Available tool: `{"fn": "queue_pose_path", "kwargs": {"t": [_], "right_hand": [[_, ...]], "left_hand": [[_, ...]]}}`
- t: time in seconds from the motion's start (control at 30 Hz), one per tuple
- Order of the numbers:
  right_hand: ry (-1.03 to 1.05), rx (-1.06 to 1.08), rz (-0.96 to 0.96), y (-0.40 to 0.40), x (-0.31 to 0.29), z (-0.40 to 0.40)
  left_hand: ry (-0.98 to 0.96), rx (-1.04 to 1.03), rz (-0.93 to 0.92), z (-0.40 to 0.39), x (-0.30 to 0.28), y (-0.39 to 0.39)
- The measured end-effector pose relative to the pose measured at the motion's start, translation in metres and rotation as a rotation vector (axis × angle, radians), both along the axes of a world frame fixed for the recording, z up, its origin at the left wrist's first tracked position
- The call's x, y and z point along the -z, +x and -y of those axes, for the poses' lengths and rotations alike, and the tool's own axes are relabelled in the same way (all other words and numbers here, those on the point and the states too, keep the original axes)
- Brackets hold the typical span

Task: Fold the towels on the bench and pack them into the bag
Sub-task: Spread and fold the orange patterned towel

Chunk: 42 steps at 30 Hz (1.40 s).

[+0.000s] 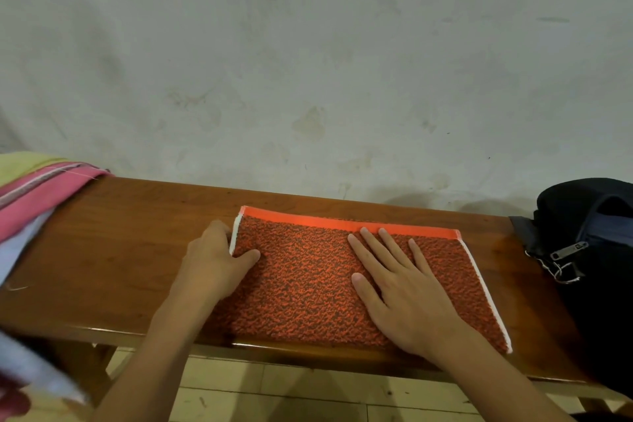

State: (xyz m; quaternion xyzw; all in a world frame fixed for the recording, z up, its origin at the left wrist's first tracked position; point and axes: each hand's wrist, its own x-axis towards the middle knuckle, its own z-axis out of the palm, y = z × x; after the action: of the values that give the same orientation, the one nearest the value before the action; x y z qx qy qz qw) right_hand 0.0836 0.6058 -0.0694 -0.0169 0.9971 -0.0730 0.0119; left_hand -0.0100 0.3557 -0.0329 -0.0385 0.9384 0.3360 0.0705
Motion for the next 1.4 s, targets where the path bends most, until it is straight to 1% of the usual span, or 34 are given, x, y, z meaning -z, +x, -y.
{"fn": "queue_pose_path", "kwargs": {"t": [0.07, 0.17, 0.23, 0.3, 0.37, 0.43, 0.5, 0.57, 0.67, 0.7, 0.9, 1.27, 1.4], "right_hand": [[0.022, -0.026, 0.011, 0.0, -0.002, -0.004], [0.039, -0.069, 0.028, 0.001, -0.006, -0.01], [0.065, -0.096, 0.048, 0.001, -0.008, -0.014], [0.071, -0.127, 0.069, 0.001, -0.011, -0.018], [0.07, -0.151, 0.1, 0.0, -0.013, -0.022], [0.081, -0.16, 0.126, -0.001, -0.015, -0.026], [0.088, -0.167, 0.151, -0.002, -0.016, -0.028], [0.081, -0.172, 0.181, -0.003, -0.017, -0.029], [0.072, -0.179, 0.229, -0.005, -0.02, -0.031], [0.073, -0.183, 0.245, -0.006, -0.021, -0.033], [0.066, -0.188, 0.298, -0.012, -0.026, -0.033], [0.072, -0.171, 0.36, -0.026, -0.028, 0.001], [0.075, -0.194, 0.367, -0.033, -0.029, 0.02]], "left_hand": [[0.109, -0.006, 0.035, 0.003, 0.001, -0.001], [0.249, 0.119, 0.091, 0.01, -0.001, -0.005], [0.224, 0.23, 0.094, 0.012, -0.001, -0.006], [0.208, 0.275, 0.127, 0.011, -0.003, -0.006], [0.23, 0.264, 0.151, 0.011, -0.005, -0.007], [0.253, 0.238, 0.128, 0.011, -0.007, -0.008], [0.315, 0.22, 0.102, 0.012, -0.009, -0.006], [0.464, 0.181, 0.117, 0.012, -0.012, -0.005], [0.723, 0.132, 0.201, 0.01, -0.022, -0.002], [0.769, 0.129, 0.224, 0.009, -0.024, -0.002], [0.948, 0.13, 0.241, 0.008, -0.03, -0.001], [1.305, 0.198, 0.17, -0.008, -0.046, 0.009], [1.382, 0.213, 0.173, -0.025, -0.05, 0.017]]}}
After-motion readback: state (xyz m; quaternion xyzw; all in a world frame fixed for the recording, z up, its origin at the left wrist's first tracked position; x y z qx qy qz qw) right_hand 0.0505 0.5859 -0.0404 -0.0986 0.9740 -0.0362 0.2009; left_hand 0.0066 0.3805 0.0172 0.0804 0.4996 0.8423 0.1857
